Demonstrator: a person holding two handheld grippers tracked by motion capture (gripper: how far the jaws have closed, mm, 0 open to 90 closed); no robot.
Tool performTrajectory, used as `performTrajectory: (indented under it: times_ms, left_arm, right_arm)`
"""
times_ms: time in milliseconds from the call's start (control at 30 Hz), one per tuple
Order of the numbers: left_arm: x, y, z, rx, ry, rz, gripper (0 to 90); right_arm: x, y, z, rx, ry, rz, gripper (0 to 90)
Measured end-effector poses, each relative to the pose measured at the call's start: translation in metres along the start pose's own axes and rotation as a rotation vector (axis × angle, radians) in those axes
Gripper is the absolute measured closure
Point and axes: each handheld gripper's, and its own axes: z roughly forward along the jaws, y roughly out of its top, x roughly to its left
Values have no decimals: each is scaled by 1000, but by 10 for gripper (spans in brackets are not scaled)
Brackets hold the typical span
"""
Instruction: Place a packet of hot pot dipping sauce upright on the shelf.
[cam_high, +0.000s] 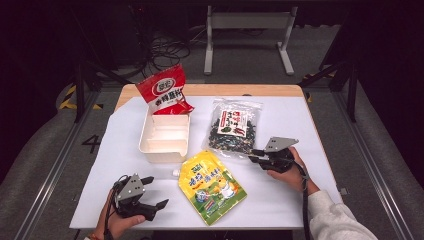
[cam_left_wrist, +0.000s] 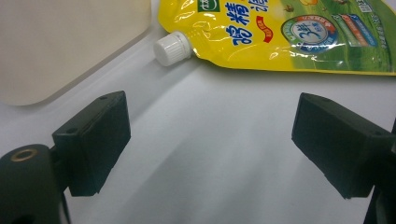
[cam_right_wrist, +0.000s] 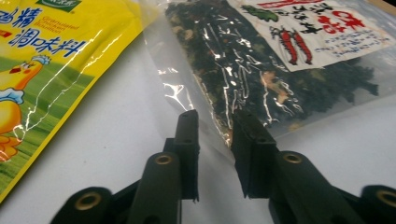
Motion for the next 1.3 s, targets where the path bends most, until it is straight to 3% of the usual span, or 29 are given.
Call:
performTrajectory:
  times_ms: [100, 167, 700, 1300]
  left_arm:
    - [0, -1, 0, 2, -2, -8, 124]
    - [1, -1, 1, -2, 0, -10, 124]
    - [2, -1, 1, -12, -13, -23, 125]
    - [0, 1, 0, -30, -28, -35, 126]
  right_arm:
    - [3, 1, 4, 16, 21, -34, 875]
    - [5, 2, 6, 31, 23, -48, 900]
    - [8, -3, -11, 54, 53, -59, 900]
    - [14, -25, -48, 66, 54, -46, 900]
